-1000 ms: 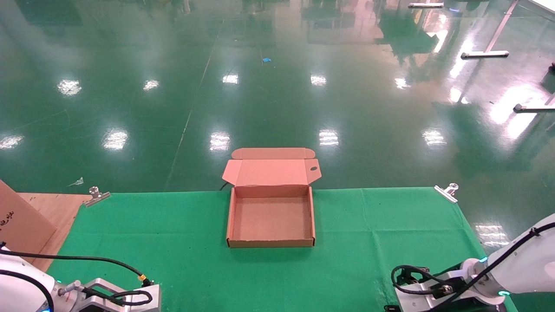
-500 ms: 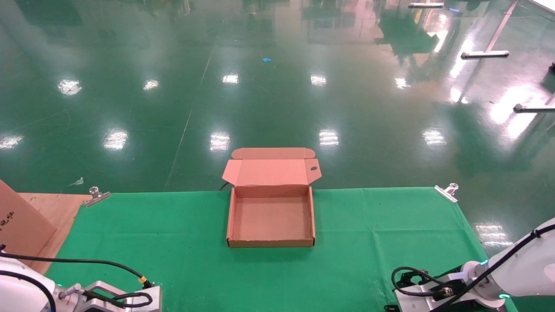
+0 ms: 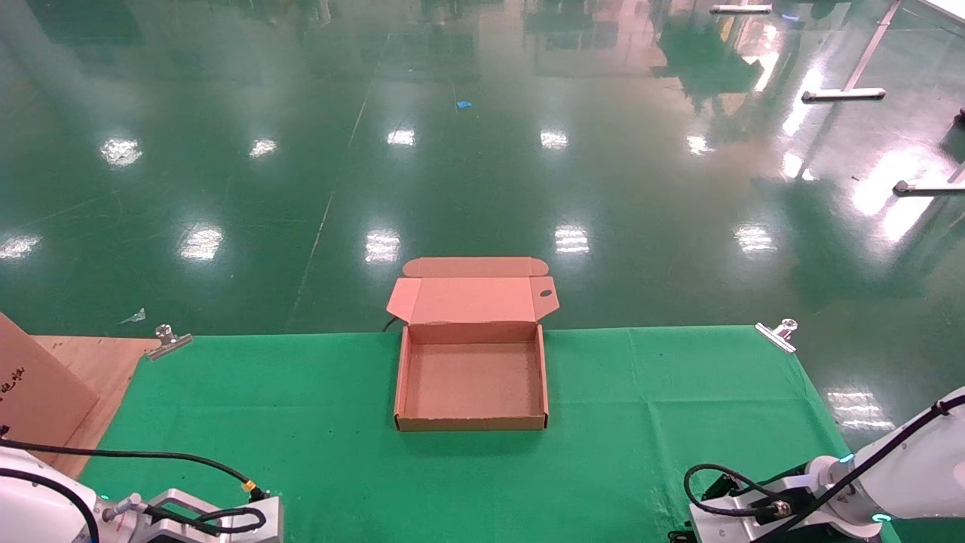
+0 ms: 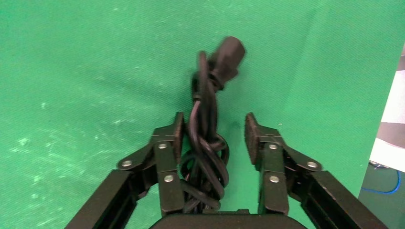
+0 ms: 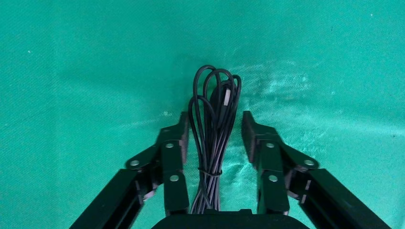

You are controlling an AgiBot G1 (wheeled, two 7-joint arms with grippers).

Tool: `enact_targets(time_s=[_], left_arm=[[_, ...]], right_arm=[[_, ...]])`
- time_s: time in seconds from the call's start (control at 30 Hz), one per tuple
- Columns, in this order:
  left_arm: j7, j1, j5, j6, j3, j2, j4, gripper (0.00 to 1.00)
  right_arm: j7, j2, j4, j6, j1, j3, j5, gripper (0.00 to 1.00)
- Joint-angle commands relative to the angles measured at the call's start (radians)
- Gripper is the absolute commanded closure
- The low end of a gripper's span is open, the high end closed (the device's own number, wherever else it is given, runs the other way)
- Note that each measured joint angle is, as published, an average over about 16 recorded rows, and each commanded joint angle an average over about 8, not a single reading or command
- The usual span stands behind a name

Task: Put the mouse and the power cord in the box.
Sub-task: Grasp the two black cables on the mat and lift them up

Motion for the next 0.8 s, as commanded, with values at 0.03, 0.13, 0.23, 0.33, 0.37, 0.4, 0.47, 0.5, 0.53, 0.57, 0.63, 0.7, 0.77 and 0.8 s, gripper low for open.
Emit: enact_targets(time_s=[0.03, 0.13, 0.23, 0.33, 0.37, 0.4, 0.47, 0.5, 0.53, 0.57, 0.63, 0.7, 0.77, 0.8], left_arm=[[0.003, 0.0, 0.0, 0.001, 0.0, 0.003, 0.007, 1.0], [0.006, -0.003, 0.0, 0.004, 0.0, 0.006, 0.015, 1.0], [0.009, -0.01, 0.002, 0.009, 0.002, 0.007, 0.02, 1.0], [0.012, -0.023, 0.005, 0.017, 0.004, 0.006, 0.021, 1.0], [0.013, -0.029, 0.006, 0.02, 0.004, 0.006, 0.02, 1.0], [0.015, -0.036, 0.007, 0.024, 0.005, 0.005, 0.018, 1.0], [0.017, -0.053, 0.009, 0.033, 0.007, 0.004, 0.012, 1.0], [0.018, -0.064, 0.011, 0.038, 0.008, 0.004, 0.007, 1.0], [0.018, -0.075, 0.013, 0.044, 0.009, 0.004, 0.002, 1.0], [0.018, -0.088, 0.014, 0.05, 0.009, 0.004, -0.004, 1.0], [0.016, -0.117, 0.017, 0.063, 0.011, 0.006, -0.019, 1.0], [0.011, -0.149, 0.021, 0.076, 0.013, 0.011, -0.037, 1.0], [0.003, -0.182, 0.024, 0.087, 0.015, 0.019, -0.057, 1.0], [-0.001, -0.2, 0.026, 0.092, 0.015, 0.024, -0.067, 1.0]], right_arm=[[-0.002, 0.002, -0.003, 0.0, 0.0, 0.001, 0.001, 1.0], [-0.003, 0.004, -0.005, -0.007, 0.002, 0.002, 0.003, 1.0], [-0.005, 0.006, -0.006, -0.017, 0.006, 0.003, 0.004, 1.0], [-0.006, 0.011, -0.007, -0.03, 0.014, 0.006, 0.009, 1.0], [-0.007, 0.014, -0.007, -0.035, 0.018, 0.008, 0.011, 1.0], [-0.008, 0.017, -0.006, -0.041, 0.023, 0.01, 0.014, 1.0], [-0.012, 0.023, -0.003, -0.056, 0.036, 0.015, 0.022, 1.0], [-0.014, 0.027, -0.001, -0.064, 0.045, 0.019, 0.027, 1.0], [-0.016, 0.031, 0.001, -0.073, 0.054, 0.022, 0.032, 1.0], [-0.019, 0.035, 0.004, -0.082, 0.065, 0.026, 0.037, 1.0], [-0.023, 0.041, 0.011, -0.101, 0.09, 0.034, 0.048, 1.0], [-0.025, 0.045, 0.018, -0.121, 0.12, 0.041, 0.058, 1.0], [-0.026, 0.046, 0.026, -0.14, 0.152, 0.047, 0.068, 1.0], [-0.026, 0.045, 0.03, -0.148, 0.169, 0.051, 0.073, 1.0]])
